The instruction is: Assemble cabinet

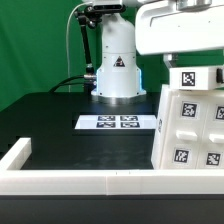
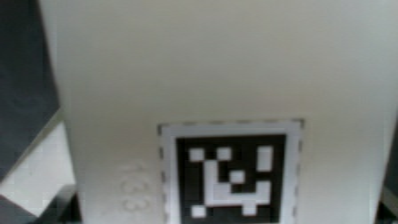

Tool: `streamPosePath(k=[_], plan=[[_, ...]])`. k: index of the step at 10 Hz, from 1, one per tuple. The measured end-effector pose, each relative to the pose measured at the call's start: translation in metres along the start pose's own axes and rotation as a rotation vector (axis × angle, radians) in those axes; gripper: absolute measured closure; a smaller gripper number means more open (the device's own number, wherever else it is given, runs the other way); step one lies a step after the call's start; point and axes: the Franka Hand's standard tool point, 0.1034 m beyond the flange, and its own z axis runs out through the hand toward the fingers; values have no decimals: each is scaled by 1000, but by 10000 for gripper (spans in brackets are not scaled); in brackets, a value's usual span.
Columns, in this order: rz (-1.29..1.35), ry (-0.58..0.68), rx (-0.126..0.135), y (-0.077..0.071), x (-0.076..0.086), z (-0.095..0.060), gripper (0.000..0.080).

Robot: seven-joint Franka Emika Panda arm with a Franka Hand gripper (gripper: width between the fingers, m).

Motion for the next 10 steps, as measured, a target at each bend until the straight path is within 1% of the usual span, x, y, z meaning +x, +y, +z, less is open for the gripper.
streamPosePath(k=[2, 3, 4, 7, 8, 10], plan=[[138, -6, 6, 1, 1, 0, 236], [162, -7, 6, 1, 1, 0, 236], [252, -12, 10, 1, 1, 0, 236], [507, -11, 6, 5, 1, 0, 236], [633, -13, 20, 6, 2, 1, 236], [799, -24, 19, 8, 3, 2, 236]])
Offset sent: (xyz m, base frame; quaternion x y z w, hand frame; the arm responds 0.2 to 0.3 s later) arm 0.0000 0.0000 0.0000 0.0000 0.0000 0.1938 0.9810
